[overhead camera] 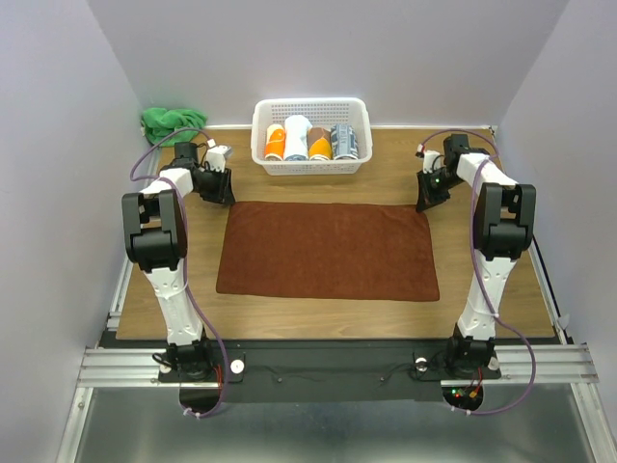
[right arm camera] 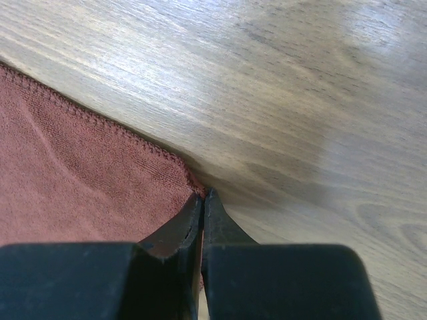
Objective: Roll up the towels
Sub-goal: Fold the towel
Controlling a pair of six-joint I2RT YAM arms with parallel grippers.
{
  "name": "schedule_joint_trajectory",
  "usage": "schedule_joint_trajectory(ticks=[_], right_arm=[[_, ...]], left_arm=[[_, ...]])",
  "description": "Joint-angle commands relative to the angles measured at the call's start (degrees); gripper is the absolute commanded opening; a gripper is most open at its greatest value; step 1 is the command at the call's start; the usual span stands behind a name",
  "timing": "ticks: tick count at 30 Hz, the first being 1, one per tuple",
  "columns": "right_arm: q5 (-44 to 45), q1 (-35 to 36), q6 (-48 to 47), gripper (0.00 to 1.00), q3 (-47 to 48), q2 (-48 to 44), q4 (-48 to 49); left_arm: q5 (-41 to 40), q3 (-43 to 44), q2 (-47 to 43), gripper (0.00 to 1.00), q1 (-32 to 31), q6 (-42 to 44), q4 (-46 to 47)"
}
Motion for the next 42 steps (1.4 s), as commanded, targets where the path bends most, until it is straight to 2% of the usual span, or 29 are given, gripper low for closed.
schedule_joint_trajectory(ticks=[1,15,18,19,21,22,25,32,42], right_arm=[[-0.62,0.36,0.08,0.01,2.51,0.48,0.73],[-0.53,0.36,0.08,0.01,2.15,0.56,0.73],[-0.53,0.36,0.0,0.01,2.33,0.65,0.64],[-0.53,0.36,-0.09,0.01,2.33,0.65,0.64],[-0.53,0.36,0.0,0.0,2.51,0.65,0.64],[-0.53,0.36,-0.09,0.01,2.59,0.65,0.64],[0.0,0.36,0.08,0.01,3.47,0.83,0.73],[-0.88,0.28,0.7,0.01,7.07,-0.75,0.64],[-0.09,-0.16,-1.67,0.01,6.38,-4.53,0.55]], left_arm=[[1.12,0.65,0.51,0.39,-0.47,0.67,-1.04],[3.06,-0.22,0.25,0.35,-1.17,1.9,-2.89],[2.71,-0.4,0.25,0.26,-1.17,1.81,-2.71],[2.71,-0.31,0.25,0.18,-1.17,1.64,-2.71],[2.8,-0.05,0.33,0.12,-1.17,1.38,-2.54],[2.62,0.56,0.25,0.06,-1.17,1.03,-2.28],[2.53,2.31,-0.02,0.0,-1.17,0.15,-1.84],[4.72,7.42,-2.38,0.0,-0.99,0.05,-3.94],[5.61,6.02,-6.87,0.0,-0.29,2.16,-5.17]])
